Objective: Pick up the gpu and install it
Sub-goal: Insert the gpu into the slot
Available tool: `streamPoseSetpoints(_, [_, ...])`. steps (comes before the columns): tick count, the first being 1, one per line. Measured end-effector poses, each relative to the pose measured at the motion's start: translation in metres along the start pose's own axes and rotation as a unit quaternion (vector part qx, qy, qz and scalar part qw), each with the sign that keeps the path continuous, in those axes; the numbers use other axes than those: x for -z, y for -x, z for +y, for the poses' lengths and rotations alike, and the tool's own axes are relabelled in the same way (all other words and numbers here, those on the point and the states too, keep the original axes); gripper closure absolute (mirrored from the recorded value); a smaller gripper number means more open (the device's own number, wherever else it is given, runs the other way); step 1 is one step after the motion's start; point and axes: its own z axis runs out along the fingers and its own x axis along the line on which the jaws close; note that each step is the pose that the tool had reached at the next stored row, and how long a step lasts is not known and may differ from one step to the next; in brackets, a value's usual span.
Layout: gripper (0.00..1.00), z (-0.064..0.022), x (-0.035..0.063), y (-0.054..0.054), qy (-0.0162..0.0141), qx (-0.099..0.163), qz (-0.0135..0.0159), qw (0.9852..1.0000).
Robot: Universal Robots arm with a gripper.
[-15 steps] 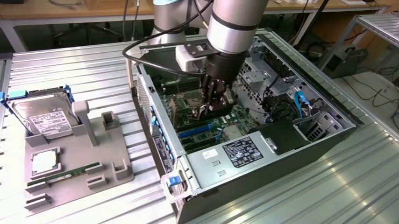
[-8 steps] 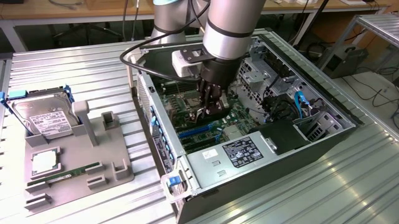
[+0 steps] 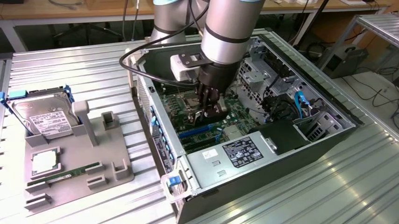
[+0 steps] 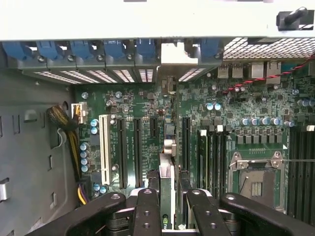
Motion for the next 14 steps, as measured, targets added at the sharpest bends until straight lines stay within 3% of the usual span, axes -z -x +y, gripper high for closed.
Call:
streamPoseSetpoints(7, [0.74, -0.0001, -0.0077, 0.000, 0.0013, 0.000, 0.0000, 1.0000])
streamPoseSetpoints(12, [0.74, -0.0001, -0.0134, 0.000, 0.0071, 0.000, 0.0001, 1.0000])
streamPoseSetpoints(14, [0.74, -0.0001, -0.0147, 0.000, 0.0076, 0.000, 0.0002, 1.0000])
